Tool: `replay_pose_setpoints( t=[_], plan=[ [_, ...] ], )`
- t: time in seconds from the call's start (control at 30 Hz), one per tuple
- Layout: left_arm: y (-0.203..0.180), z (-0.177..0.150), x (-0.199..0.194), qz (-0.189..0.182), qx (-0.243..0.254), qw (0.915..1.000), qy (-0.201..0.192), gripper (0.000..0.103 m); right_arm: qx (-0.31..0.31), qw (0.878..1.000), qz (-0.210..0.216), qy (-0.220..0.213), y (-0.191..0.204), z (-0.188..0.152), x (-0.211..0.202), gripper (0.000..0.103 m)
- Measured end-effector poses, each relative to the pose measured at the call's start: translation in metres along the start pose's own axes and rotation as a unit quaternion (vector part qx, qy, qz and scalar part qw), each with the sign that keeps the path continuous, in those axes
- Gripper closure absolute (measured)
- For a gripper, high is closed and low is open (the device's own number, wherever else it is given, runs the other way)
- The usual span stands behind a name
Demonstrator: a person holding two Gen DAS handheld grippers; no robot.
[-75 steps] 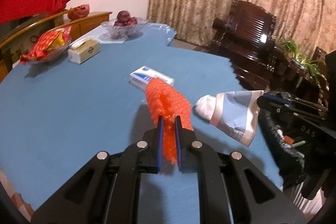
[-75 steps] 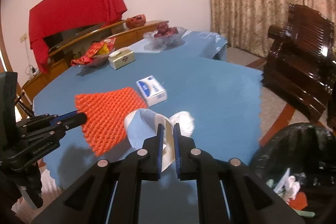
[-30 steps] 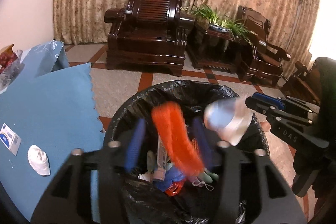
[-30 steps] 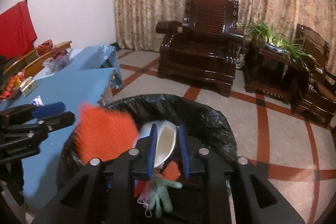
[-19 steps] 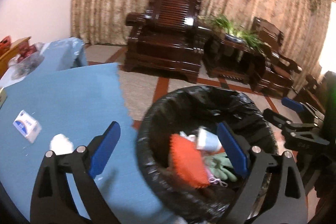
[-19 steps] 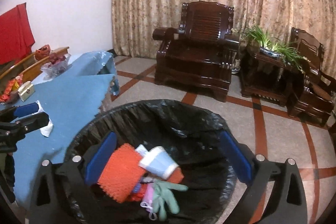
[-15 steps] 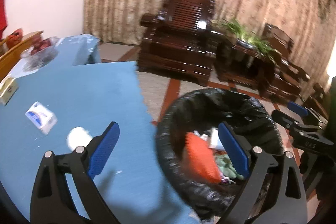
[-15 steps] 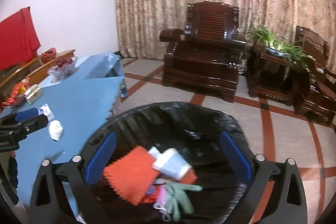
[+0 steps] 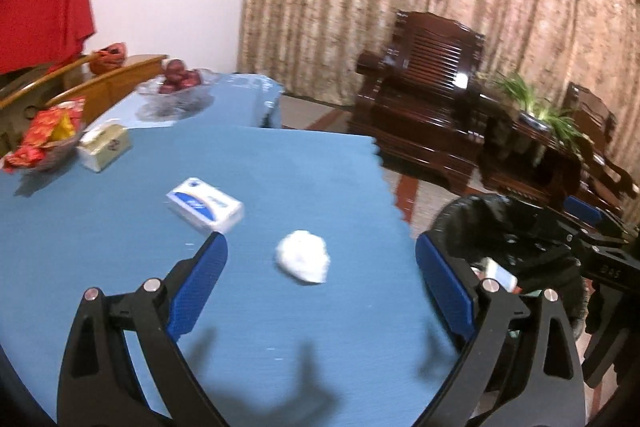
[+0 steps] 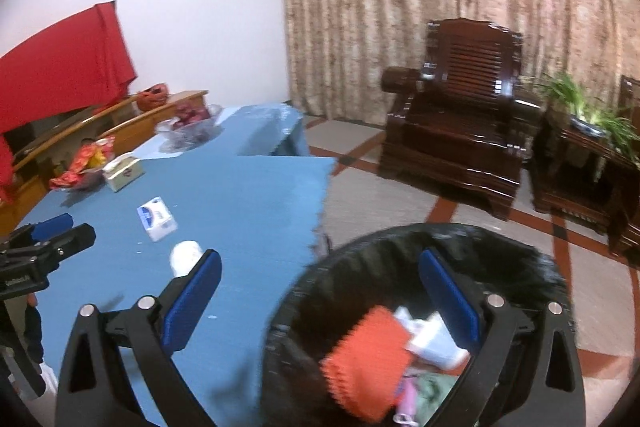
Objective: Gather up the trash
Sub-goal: 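Move both tools back over the white tissue ball on the table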
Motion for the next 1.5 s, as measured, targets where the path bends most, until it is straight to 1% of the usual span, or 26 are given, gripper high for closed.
replay_pose_setpoints(
  t=[0.13, 0.37, 0.57, 0.8, 1.1, 1.2, 1.37, 1.43, 1.47, 1.5],
  plan=[
    [0.030, -0.002, -0.007, 0.032, -0.010, 0.9994, -0.004, 0.011, -0.017, 1.000, 0.022, 0.004, 0.031, 0.002, 0.013, 0.006],
    [0.066, -0.005, -0.009, 0.069, -0.022, 0.9974, -0.005, 0.011, -0.030, 0.998, 0.052, 0.020, 0.074, -0.001, 0.045, 0.006],
    [0.087, -0.009, 0.003, 0.083, -0.028, 0.9961, 0.000, 0.011, -0.022, 0.997, 0.061, 0.039, 0.096, -0.004, 0.076, 0.006],
    [0.107, -0.015, 0.021, 0.098, -0.037, 0.9945, 0.012, 0.010, -0.031, 0.995, 0.064, 0.069, 0.118, -0.016, 0.120, 0.006],
    [0.127, -0.023, 0.049, 0.107, -0.046, 0.9927, 0.031, 0.011, -0.048, 0.992, 0.064, 0.098, 0.141, -0.033, 0.164, 0.006],
    [0.134, -0.025, 0.056, 0.111, -0.049, 0.9919, 0.037, 0.011, -0.050, 0.990, 0.067, 0.112, 0.144, -0.038, 0.175, 0.010],
    [0.140, -0.027, 0.067, 0.114, -0.054, 0.9911, 0.044, 0.011, -0.055, 0.986, 0.075, 0.140, 0.150, -0.045, 0.194, 0.019],
    [0.140, -0.027, 0.072, 0.113, -0.054, 0.9909, 0.048, 0.011, -0.053, 0.984, 0.083, 0.150, 0.151, -0.048, 0.197, 0.028],
    [0.140, -0.027, 0.074, 0.113, -0.054, 0.9909, 0.049, 0.011, -0.053, 0.982, 0.090, 0.155, 0.152, -0.048, 0.198, 0.030],
    [0.139, -0.027, 0.076, 0.113, -0.054, 0.9908, 0.051, 0.011, -0.054, 0.982, 0.093, 0.157, 0.154, -0.049, 0.199, 0.033]
  ],
)
Point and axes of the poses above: each gripper's, at about its wrist camera, not at the fingertips, and x roughly the way its jaws point, y to its left, z to its top, the point moved 2 cm from there along x, roughly the way its jaws point, and after that the axes turned 1 degree about x, right-handed, at the moved point
